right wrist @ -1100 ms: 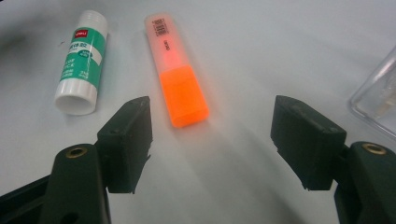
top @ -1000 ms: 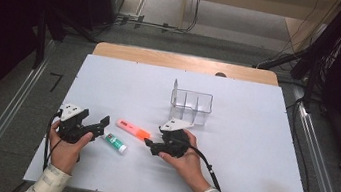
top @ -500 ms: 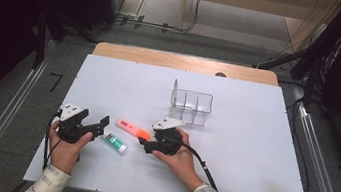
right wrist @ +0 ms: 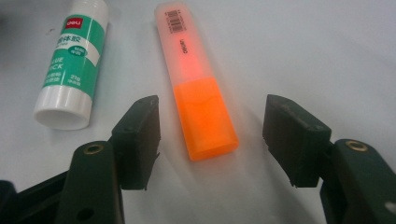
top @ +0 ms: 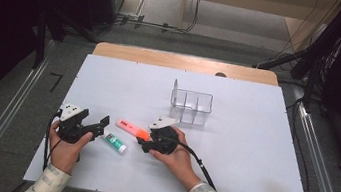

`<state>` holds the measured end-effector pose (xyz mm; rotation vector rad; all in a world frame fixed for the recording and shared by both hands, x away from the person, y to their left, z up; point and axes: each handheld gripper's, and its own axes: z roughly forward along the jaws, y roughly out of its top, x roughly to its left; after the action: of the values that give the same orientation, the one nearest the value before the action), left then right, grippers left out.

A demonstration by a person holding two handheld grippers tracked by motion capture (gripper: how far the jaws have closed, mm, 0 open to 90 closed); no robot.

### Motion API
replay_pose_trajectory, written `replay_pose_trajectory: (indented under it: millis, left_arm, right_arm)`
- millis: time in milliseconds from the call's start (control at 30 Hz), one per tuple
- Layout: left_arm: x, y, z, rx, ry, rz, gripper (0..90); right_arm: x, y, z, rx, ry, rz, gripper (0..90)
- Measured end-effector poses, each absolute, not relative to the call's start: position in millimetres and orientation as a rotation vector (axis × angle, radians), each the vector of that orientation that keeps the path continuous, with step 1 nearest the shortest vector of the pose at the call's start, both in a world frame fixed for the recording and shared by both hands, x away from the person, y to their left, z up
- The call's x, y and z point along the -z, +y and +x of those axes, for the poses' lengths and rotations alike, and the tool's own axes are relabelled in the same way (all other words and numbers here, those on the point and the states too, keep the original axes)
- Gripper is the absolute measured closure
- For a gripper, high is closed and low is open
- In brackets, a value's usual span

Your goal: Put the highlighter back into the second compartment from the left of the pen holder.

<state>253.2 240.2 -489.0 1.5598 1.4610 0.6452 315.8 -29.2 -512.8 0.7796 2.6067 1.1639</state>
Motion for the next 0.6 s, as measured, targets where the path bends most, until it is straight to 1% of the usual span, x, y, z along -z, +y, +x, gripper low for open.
replay_pose_trajectory:
  millis: [167, 300, 500, 600]
  left_arm:
    - [488.9, 240.2, 253.2, -0.645, 1.46, 1.56, 17.0]
    - [488.7, 240.0, 253.1, -0.646, 1.459, 1.56, 17.0]
    - [488.9, 240.0, 253.4, -0.648, 1.46, 1.56, 17.0]
    - [488.8, 239.8, 253.2, -0.647, 1.459, 1.56, 17.0]
  right_arm:
    - [513.0, -26.5, 315.5, -1.134, 2.611, 0.763, 41.1]
    - [513.0, -25.0, 314.2, -1.113, 2.593, 0.745, 49.4]
    - [513.2, -23.3, 312.1, -1.102, 2.596, 0.698, 57.0]
    - [513.0, -23.3, 312.0, -1.102, 2.601, 0.695, 58.8]
